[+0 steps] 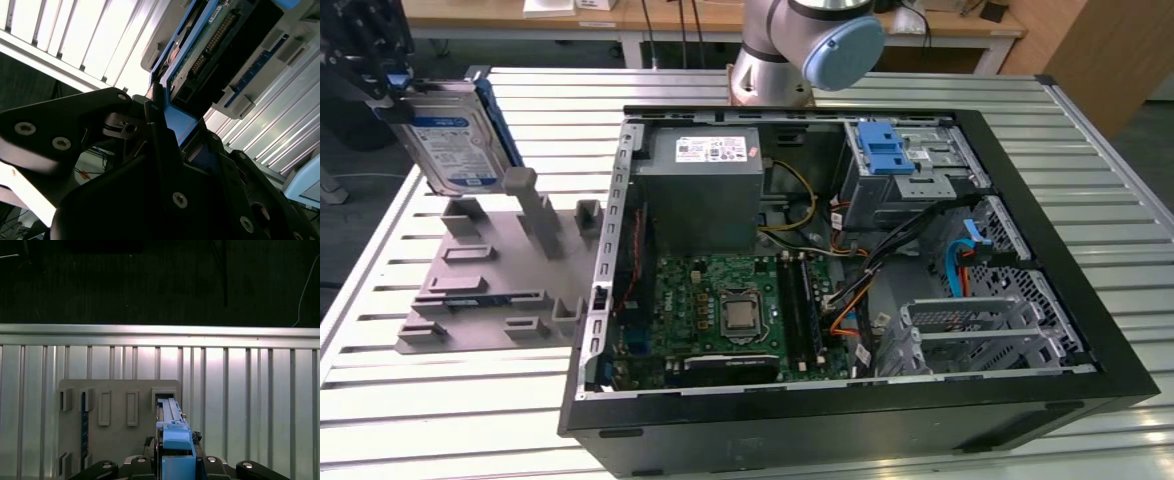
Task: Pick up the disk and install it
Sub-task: 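Pick up the disk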
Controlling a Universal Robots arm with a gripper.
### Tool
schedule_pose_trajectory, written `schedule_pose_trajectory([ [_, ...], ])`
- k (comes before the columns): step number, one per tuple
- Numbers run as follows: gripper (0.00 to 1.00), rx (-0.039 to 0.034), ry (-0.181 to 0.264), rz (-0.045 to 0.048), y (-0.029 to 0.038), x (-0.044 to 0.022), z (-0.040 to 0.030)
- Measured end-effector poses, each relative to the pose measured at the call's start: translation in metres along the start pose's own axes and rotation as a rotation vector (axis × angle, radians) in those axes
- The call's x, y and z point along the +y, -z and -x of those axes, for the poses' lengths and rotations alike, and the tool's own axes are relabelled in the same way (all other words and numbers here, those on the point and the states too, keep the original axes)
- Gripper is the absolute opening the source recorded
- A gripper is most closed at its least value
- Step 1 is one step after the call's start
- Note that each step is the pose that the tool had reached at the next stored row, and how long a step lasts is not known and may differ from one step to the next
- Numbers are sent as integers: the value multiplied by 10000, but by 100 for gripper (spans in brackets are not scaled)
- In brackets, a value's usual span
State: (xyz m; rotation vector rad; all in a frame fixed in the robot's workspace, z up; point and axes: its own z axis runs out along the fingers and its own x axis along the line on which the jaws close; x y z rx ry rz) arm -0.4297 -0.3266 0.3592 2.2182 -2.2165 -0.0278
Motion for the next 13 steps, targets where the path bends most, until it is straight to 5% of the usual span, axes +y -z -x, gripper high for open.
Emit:
schedule_pose_trajectory([
  [13, 36, -7, 0, 0, 46, 1, 1],
])
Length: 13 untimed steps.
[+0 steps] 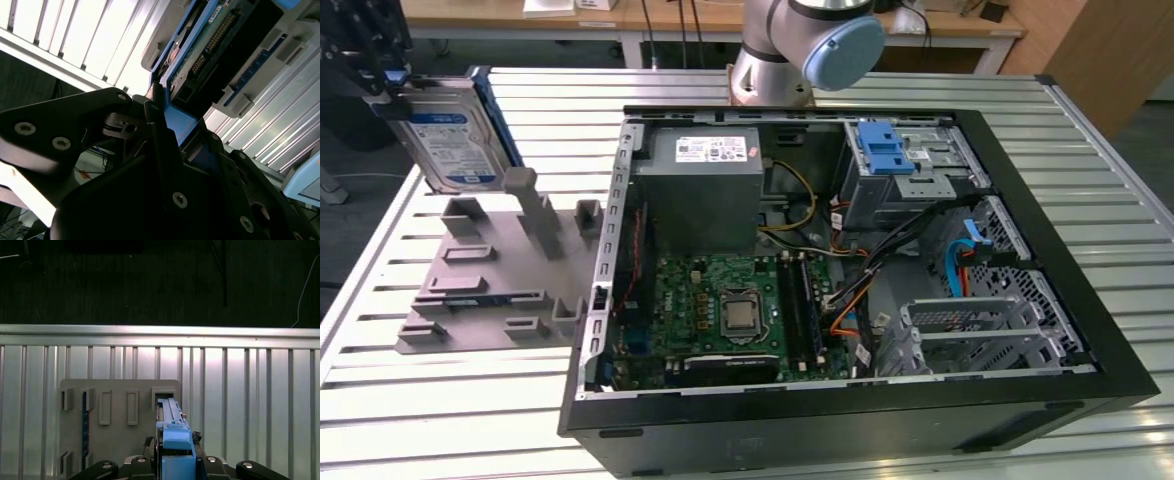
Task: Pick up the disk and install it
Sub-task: 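Pick up the disk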
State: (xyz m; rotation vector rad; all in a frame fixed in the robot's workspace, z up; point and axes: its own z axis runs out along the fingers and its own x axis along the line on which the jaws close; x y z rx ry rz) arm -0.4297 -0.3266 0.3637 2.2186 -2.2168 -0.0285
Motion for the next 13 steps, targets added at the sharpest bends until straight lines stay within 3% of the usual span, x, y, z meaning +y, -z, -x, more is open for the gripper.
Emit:
schedule_pose_trajectory([
  [13, 36, -4, 0, 0, 49, 1, 1],
])
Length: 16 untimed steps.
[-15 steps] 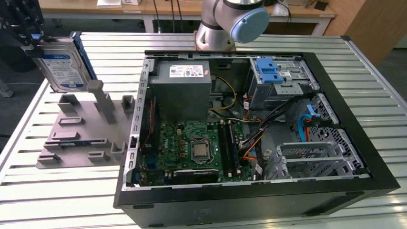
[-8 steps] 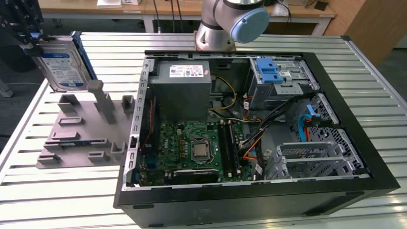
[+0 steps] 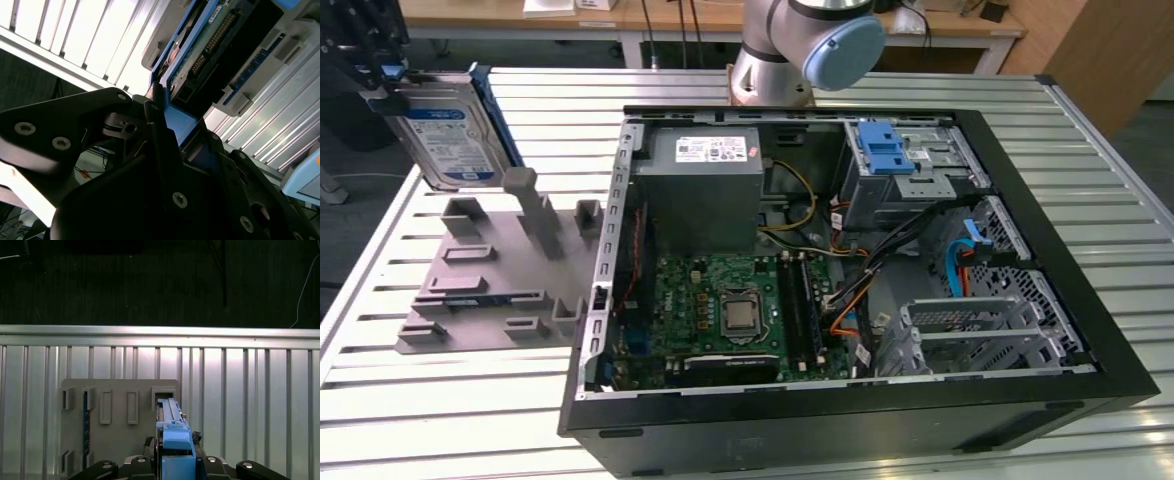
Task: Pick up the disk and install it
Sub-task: 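Pick up the disk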
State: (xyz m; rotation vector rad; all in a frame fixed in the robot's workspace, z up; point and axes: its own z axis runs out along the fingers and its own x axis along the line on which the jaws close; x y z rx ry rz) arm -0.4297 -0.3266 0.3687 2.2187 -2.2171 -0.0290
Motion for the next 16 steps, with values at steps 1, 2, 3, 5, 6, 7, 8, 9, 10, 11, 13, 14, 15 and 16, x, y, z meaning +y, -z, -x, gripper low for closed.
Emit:
schedule_pose_trajectory([
  [1, 36, 0, 0, 0, 3, 0, 0],
  [2, 36, 0, 0, 0, 7, 0, 0],
  [3, 36, 0, 0, 0, 11, 0, 0],
  [5, 36, -1, 0, 0, 18, 0, 0],
  [6, 36, 0, 0, 0, 21, 0, 0],
  [7, 36, 0, 0, 0, 24, 0, 0],
  [8, 36, 0, 0, 0, 27, 0, 0],
  [9, 36, 0, 0, 0, 31, 0, 0],
  [10, 36, 0, 0, 1, 35, 1, 0],
  [11, 36, 0, 1, 0, 39, 1, 0],
  [13, 36, 0, 0, 0, 45, 1, 0],
  [14, 36, -1, 0, -1, 49, 1, 0],
  [15, 36, -1, 0, 0, 53, 1, 0],
  [16, 36, -1, 0, 0, 57, 1, 1],
])
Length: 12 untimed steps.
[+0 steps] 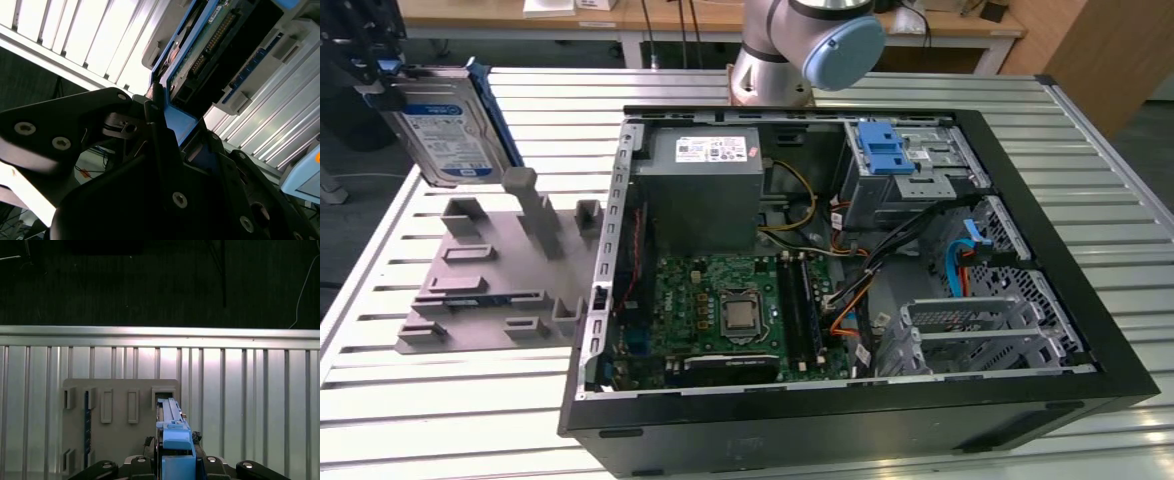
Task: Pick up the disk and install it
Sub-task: 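Pick up the disk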
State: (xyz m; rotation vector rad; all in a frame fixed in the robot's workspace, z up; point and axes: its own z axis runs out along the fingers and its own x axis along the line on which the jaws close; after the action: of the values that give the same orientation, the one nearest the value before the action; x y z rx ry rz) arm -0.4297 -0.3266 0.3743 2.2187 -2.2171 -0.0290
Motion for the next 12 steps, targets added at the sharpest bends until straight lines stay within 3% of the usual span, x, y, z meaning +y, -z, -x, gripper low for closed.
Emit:
schedule_pose_trajectory([
  [12, 36, -4, 1, 0, 62, 1, 0],
])
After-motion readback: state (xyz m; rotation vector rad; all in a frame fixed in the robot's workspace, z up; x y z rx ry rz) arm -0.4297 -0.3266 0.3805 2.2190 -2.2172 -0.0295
